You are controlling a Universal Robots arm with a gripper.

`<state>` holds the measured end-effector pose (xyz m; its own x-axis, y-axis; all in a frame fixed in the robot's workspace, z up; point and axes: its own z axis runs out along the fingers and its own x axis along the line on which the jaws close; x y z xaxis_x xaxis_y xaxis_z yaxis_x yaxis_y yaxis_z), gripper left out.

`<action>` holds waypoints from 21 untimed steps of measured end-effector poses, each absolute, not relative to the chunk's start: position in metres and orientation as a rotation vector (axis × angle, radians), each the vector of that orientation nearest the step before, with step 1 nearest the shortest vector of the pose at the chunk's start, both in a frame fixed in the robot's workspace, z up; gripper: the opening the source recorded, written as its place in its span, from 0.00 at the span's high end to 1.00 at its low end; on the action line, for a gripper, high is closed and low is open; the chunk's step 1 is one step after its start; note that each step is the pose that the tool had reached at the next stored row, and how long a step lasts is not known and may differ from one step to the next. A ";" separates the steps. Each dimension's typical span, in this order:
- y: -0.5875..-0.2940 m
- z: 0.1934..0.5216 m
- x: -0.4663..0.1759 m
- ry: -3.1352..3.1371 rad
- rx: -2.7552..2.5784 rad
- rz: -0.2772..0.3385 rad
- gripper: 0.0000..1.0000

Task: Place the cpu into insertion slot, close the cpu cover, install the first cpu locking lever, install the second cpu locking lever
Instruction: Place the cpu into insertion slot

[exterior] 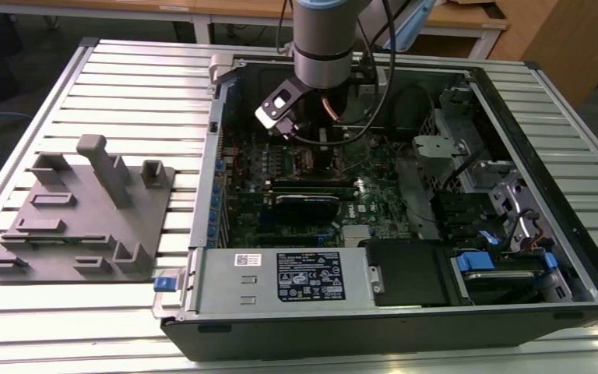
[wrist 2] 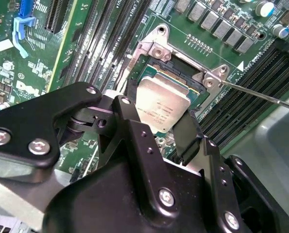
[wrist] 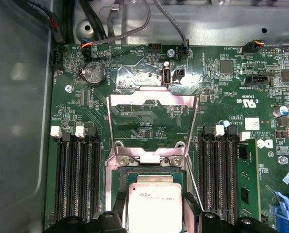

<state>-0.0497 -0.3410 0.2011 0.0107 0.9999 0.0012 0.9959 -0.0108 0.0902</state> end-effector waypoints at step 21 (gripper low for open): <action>-0.336 0.194 -0.050 2.164 2.187 0.099 0.46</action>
